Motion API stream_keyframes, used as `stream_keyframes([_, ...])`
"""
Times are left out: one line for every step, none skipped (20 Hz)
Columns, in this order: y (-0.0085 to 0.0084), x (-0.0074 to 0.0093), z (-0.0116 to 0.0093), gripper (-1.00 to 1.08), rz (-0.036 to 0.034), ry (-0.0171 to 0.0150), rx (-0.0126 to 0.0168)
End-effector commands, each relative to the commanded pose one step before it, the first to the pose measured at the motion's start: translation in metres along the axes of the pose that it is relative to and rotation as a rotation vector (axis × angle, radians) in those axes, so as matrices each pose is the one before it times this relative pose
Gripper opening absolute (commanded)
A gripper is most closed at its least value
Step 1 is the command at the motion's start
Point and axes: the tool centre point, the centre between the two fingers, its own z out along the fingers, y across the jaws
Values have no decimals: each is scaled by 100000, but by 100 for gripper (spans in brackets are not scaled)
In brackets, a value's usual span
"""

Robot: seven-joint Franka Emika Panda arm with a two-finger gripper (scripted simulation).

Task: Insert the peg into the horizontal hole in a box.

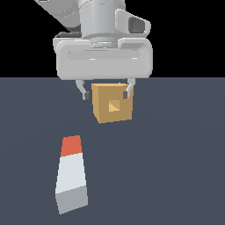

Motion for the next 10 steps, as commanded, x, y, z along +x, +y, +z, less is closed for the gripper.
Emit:
stream_keyframes([-859,-1119,829,100,-2848,-76,300])
stream_keyframes([-379,-494,372,100,-1329,-32,122])
stream_keyframes([-399,-522,393,100,-1402,-33,128])
stream_keyframes([-418,-552,414,100,-1473,-35,135])
stream_keyframes([-429,-571,428,100,-1525,-37,139])
stream_keyframes([-426,-572,427,100,-1519,-37,139])
stream_keyframes([-422,-571,427,100,-1514,-37,138])
stream_keyframes([-419,-573,426,100,-1508,-38,138])
stream_keyframes([-412,-568,422,100,-1490,-38,136])
stream_keyframes([-390,-542,402,100,-1416,-36,129])
